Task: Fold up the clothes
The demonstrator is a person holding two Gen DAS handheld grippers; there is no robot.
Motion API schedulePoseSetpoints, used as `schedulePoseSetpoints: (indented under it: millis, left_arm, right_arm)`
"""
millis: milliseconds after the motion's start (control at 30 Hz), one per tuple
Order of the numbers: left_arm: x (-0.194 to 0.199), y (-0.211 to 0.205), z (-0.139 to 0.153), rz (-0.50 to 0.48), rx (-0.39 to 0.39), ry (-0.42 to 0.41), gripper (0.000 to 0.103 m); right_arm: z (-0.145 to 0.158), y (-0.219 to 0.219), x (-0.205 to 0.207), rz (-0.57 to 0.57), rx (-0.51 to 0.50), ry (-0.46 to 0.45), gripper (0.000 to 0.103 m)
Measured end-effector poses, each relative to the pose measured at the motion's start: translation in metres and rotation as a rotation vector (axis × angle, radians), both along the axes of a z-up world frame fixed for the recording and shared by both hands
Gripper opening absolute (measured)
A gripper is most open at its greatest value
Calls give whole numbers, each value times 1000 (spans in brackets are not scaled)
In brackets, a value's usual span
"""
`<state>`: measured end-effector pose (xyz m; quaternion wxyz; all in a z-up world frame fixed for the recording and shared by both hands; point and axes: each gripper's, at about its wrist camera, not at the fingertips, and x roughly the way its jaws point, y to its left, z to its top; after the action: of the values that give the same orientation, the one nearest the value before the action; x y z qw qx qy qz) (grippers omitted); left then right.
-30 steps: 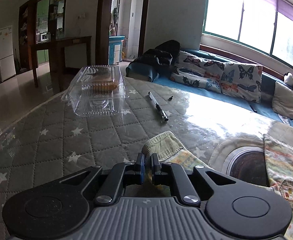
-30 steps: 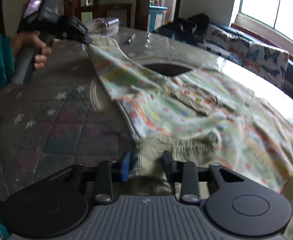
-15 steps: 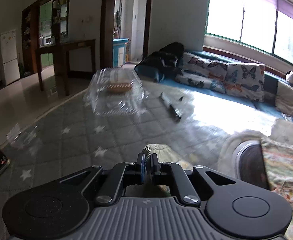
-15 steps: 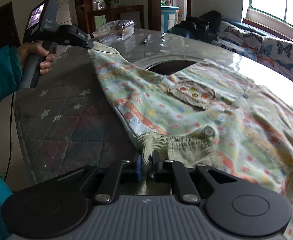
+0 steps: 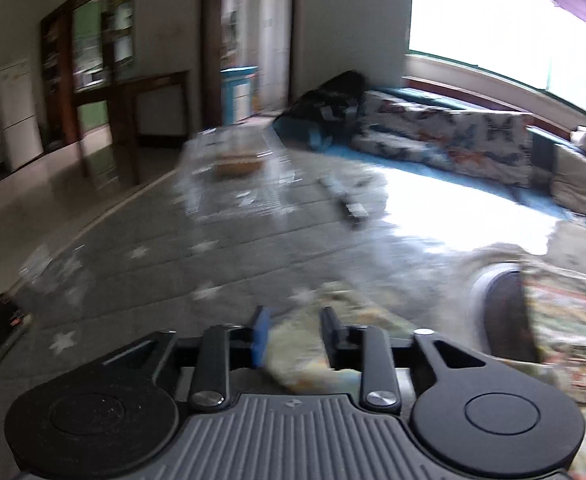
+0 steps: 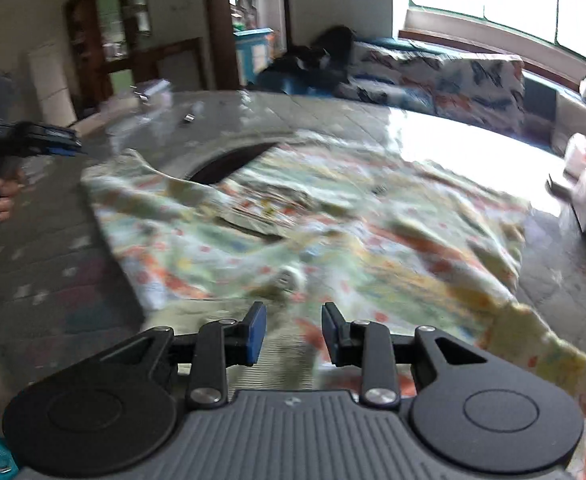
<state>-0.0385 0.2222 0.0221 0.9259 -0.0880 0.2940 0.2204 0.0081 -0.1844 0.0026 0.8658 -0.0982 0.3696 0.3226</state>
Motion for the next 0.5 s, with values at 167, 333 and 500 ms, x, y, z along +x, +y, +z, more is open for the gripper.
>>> schedulePoseSetpoints:
  millis: [167,333,500]
  left_arm:
    - [19,-69,6,-233,-23,-6,40]
    - [39,-141,6,-457,-56,9,40]
    - [53,-199,2,-609,-68,30,40]
  right_arm:
    - [-12,2,8,-11,-27,19,31]
    - [-13,4,8,-15,-36,17,30]
    - [-13,4,8,-15,-41,13,30]
